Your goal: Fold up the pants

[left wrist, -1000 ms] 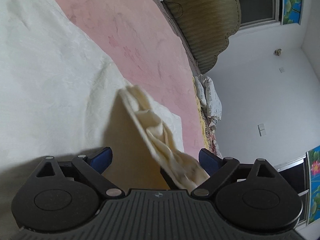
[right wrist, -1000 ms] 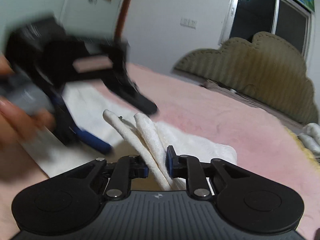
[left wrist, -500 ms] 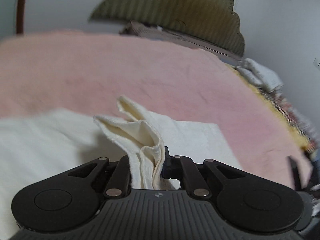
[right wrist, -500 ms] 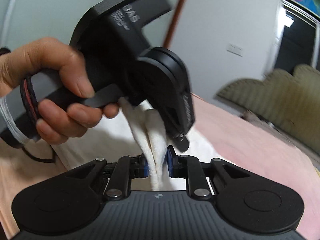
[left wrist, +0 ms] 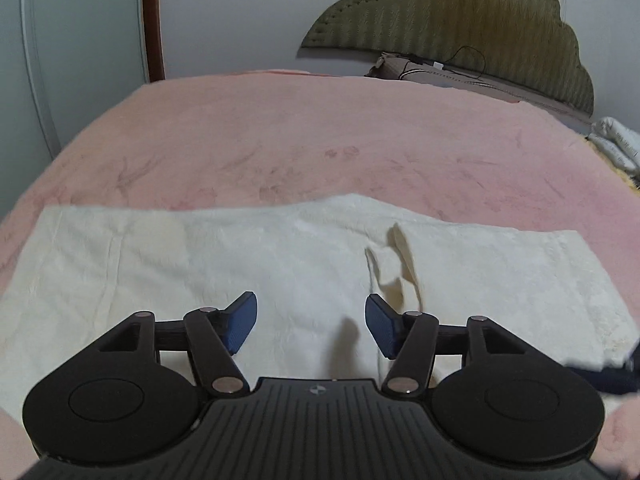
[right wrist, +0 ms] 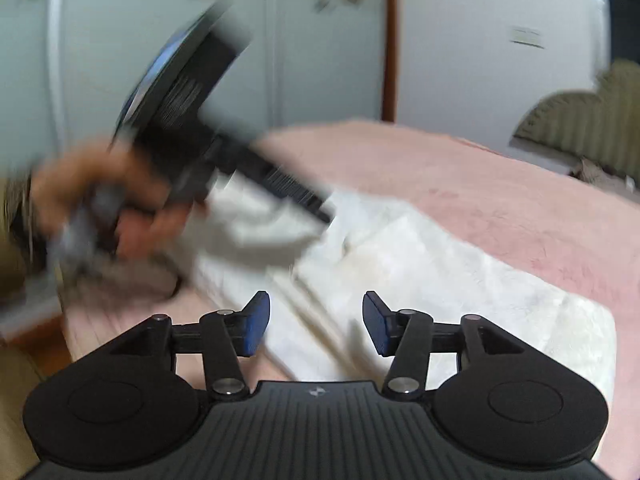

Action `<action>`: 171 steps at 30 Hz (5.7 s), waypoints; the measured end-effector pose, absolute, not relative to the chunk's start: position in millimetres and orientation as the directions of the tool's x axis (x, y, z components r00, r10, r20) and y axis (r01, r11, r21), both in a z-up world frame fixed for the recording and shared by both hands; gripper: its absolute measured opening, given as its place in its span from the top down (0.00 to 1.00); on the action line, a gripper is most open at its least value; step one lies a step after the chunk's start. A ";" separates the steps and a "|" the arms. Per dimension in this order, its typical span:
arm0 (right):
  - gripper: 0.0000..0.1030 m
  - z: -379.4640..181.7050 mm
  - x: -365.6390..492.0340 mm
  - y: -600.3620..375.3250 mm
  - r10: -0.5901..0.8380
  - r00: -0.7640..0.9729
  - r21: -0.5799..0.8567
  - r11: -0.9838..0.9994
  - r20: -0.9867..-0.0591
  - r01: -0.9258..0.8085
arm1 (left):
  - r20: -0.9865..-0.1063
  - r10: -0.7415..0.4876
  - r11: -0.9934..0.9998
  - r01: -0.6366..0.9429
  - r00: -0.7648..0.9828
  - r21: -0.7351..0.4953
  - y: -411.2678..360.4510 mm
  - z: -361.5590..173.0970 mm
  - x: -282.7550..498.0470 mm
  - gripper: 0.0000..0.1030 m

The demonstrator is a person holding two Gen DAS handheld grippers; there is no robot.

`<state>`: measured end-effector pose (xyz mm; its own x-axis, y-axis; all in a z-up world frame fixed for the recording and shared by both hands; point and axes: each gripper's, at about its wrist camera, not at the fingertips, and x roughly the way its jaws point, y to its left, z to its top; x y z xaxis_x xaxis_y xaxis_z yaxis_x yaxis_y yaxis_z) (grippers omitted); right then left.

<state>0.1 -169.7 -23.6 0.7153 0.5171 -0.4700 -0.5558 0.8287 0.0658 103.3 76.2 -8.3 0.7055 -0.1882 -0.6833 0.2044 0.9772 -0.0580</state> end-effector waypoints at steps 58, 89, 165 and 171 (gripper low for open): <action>0.90 -38.2 34.1 -177.2 0.372 0.760 0.081 0.916 -0.532 -0.392 | -0.596 -0.643 0.696 0.042 0.481 -0.717 93.8 -48.5 113.1 0.89; 0.87 -57.4 49.1 -219.4 0.291 0.755 0.182 0.957 -0.588 -0.227 | -0.637 -0.503 0.864 0.317 0.585 -0.391 45.2 2.9 93.5 0.84; 0.00 -64.9 47.1 -206.1 0.125 0.793 0.049 0.992 -0.596 -0.120 | -0.586 -0.157 0.976 0.216 0.795 0.031 28.4 -61.8 54.9 0.01; 0.00 -52.6 38.8 -189.9 0.124 0.819 0.035 0.991 -0.560 -0.125 | -0.535 -0.109 0.974 0.197 0.838 0.110 47.5 -40.3 30.0 0.01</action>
